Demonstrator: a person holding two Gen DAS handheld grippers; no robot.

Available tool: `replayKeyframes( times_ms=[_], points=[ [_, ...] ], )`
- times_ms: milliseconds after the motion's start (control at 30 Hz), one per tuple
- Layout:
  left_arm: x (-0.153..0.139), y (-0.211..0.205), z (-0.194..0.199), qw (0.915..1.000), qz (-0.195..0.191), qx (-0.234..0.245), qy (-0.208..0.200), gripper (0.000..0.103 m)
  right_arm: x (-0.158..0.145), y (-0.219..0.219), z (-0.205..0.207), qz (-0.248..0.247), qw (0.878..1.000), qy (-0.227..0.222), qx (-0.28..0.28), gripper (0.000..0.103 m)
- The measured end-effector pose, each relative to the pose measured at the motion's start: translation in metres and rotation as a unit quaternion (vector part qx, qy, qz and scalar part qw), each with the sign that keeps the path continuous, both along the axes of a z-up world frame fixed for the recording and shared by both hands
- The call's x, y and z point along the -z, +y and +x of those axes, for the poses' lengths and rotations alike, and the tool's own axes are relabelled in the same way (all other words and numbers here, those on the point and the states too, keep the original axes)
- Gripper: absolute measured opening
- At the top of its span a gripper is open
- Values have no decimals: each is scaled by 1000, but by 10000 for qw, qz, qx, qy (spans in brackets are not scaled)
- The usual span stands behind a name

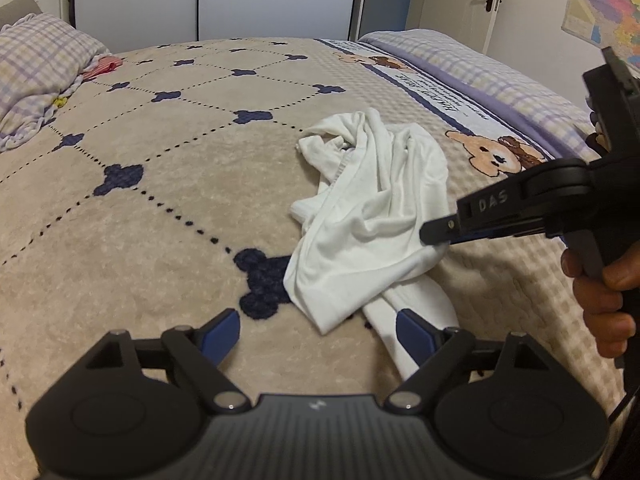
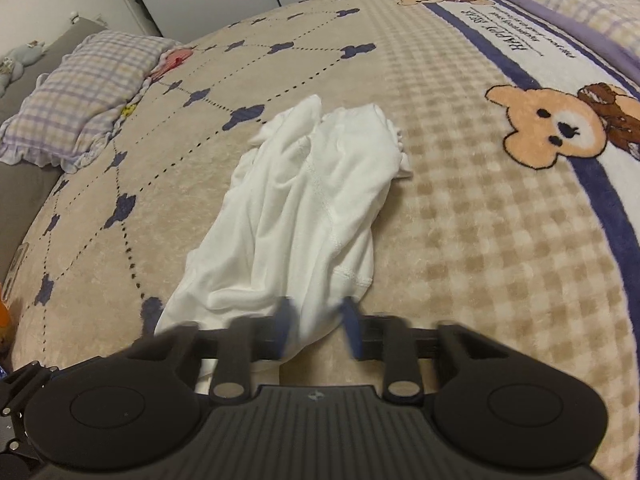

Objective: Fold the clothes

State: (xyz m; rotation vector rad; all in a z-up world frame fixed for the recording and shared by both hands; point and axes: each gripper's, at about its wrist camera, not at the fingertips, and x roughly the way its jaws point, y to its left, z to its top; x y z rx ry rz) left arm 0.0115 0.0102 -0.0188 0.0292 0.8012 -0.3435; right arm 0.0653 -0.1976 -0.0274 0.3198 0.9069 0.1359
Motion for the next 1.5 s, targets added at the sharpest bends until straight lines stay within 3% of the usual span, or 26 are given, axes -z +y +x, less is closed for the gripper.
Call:
replayKeyframes(
  times_ms=[333,667,933,1133,1267,1500],
  points=[
    [-8,-5,-4,9996,-79,119,-245,86,-29,0,-18,498,9974,-471,-235,3],
    [-6,-2,8,9991,-384,-157,-20,86,-41,-38,-38,-193,9965,-743,327,3],
    [0,-15,23,9971,-688,-256,206,86,-33,-79,-48,-433,9950,-572,700,3],
    [10,-25,38,9897,-1238,-467,542,77,-24,-87,-54,-641,9954,-395,595,3],
    [15,-32,45,9834,-1567,-543,732,61,-17,-89,-55,-742,9958,-254,468,3],
    [17,-40,51,9813,-1724,-603,614,55,-14,-96,-55,-759,9959,-124,470,7]
  ],
)
